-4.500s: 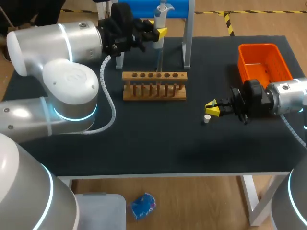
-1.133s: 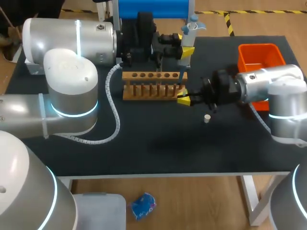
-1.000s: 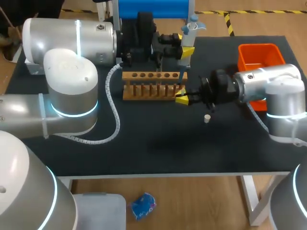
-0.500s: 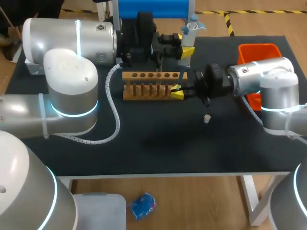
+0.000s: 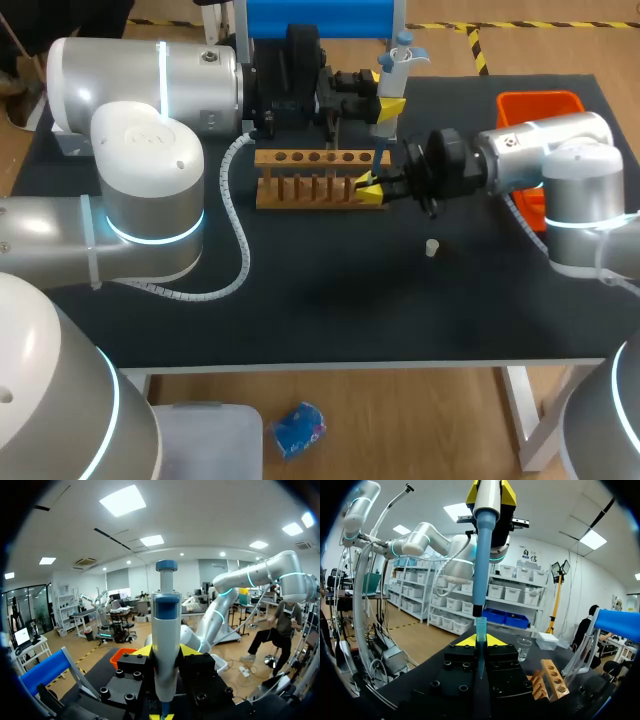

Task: Invert the test tube, pick up the pipette, mount the tip to pipette, aspirate from beaker and dispense into the tube, eject the tip, return the pipette, and cap with the stopper.

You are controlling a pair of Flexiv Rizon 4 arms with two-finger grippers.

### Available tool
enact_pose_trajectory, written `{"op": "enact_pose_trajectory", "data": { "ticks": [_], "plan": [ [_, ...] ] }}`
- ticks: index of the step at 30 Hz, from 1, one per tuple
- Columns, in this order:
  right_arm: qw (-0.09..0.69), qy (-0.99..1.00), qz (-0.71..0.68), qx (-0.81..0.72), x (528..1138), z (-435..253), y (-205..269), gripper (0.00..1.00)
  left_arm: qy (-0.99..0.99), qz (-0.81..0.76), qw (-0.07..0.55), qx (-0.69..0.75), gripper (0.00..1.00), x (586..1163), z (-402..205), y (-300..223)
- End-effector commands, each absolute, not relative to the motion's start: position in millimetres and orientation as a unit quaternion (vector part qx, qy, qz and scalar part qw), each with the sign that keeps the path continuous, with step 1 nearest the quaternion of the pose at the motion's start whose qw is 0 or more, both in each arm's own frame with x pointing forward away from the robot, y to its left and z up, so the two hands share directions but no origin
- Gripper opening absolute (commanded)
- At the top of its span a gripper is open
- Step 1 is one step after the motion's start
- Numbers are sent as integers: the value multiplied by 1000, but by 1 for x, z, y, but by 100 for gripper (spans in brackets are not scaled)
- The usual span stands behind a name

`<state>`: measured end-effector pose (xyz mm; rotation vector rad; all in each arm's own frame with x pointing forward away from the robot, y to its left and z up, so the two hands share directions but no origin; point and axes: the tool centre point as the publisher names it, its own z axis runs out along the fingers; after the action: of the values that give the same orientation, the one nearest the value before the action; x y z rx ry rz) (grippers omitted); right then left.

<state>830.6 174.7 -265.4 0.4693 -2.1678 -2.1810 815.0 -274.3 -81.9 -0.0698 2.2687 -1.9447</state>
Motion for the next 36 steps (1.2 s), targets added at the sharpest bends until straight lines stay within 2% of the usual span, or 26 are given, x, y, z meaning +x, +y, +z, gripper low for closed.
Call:
{"op": "enact_pose_trajectory", "data": {
  "ticks": [1, 36],
  "plan": [
    [11, -698, -700, 152, 828, -262, 172, 0, 755, -651, 77, -22, 0, 815, -83, -273],
    [9, -698, -699, 157, 823, -256, 172, 0, 755, -651, 77, -22, 0, 815, -83, -273]
  ]
}}
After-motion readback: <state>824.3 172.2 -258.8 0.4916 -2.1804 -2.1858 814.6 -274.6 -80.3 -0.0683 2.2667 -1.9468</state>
